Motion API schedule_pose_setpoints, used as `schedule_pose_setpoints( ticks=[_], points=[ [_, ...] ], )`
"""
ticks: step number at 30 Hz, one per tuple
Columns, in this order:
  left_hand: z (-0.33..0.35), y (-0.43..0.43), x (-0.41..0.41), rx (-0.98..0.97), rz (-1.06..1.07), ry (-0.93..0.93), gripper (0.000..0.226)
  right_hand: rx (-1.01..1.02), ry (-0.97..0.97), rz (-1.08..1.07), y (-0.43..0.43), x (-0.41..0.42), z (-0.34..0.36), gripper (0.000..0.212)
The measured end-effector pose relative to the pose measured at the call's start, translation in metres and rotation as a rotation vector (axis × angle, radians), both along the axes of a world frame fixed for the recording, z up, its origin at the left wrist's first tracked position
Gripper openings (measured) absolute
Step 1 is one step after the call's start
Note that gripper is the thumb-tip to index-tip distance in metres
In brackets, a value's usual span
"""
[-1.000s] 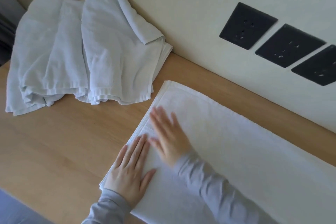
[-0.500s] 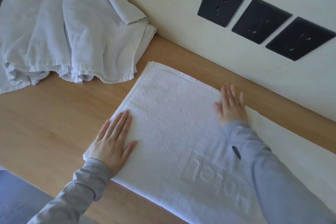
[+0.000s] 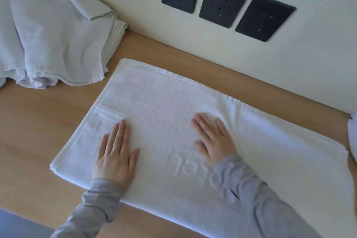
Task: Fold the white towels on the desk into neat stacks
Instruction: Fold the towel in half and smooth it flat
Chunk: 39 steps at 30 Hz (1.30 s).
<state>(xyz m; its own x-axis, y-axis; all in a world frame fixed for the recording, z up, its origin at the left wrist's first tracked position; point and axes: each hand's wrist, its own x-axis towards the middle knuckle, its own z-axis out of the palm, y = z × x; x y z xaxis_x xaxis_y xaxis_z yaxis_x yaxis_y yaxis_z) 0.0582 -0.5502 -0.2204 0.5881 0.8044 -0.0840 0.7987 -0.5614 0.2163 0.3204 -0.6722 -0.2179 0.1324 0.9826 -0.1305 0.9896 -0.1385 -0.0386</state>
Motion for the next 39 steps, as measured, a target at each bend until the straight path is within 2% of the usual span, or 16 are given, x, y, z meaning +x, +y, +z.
schedule_pose_setpoints(
  ticks=[3,5,8,10,13,16,18,22,28,32,35,39],
  points=[
    [-0.001,-0.001,0.001,0.016,0.006,0.016,0.067,-0.048,-0.027,-0.382,-0.032,0.097,0.000,0.066],
    [0.000,-0.002,0.002,0.016,0.014,0.022,0.068,-0.126,-0.033,-0.616,-0.048,0.135,-0.001,0.065],
    [0.002,-0.003,0.005,0.013,0.026,0.030,0.071,-0.148,-0.086,-0.735,-0.044,0.132,0.005,0.061],
    [0.003,-0.007,0.008,-0.004,0.047,0.015,0.073,-0.009,-0.026,-0.699,-0.031,0.094,0.015,0.061],
    [0.009,-0.027,0.028,-0.040,-0.006,-0.035,0.072,0.153,0.092,-0.494,-0.019,-0.002,0.023,0.057],
    [0.011,-0.056,0.048,-0.057,-0.117,-0.045,0.070,0.136,0.166,-0.309,-0.028,-0.094,0.016,0.056],
    [0.008,-0.063,0.051,-0.053,-0.125,-0.012,0.070,0.058,0.154,-0.233,-0.049,-0.119,0.009,0.056],
    [0.002,-0.062,0.050,-0.031,-0.108,0.009,0.065,-0.039,0.132,-0.219,-0.113,-0.076,0.002,0.059],
    [0.006,-0.067,0.053,-0.012,-0.101,0.039,0.069,-0.174,-0.047,-0.716,-0.219,0.054,0.012,0.069],
    [0.006,-0.071,0.056,-0.038,-0.072,0.026,0.073,-0.180,-0.004,-0.838,-0.215,0.072,0.010,0.074],
    [0.011,-0.085,0.080,-0.054,-0.107,-0.006,0.080,-0.061,0.084,-0.742,-0.187,0.053,0.011,0.070],
    [0.015,-0.117,0.138,-0.041,-0.318,-0.030,0.076,0.025,0.082,-0.286,-0.141,0.038,0.009,0.058]
  ],
)
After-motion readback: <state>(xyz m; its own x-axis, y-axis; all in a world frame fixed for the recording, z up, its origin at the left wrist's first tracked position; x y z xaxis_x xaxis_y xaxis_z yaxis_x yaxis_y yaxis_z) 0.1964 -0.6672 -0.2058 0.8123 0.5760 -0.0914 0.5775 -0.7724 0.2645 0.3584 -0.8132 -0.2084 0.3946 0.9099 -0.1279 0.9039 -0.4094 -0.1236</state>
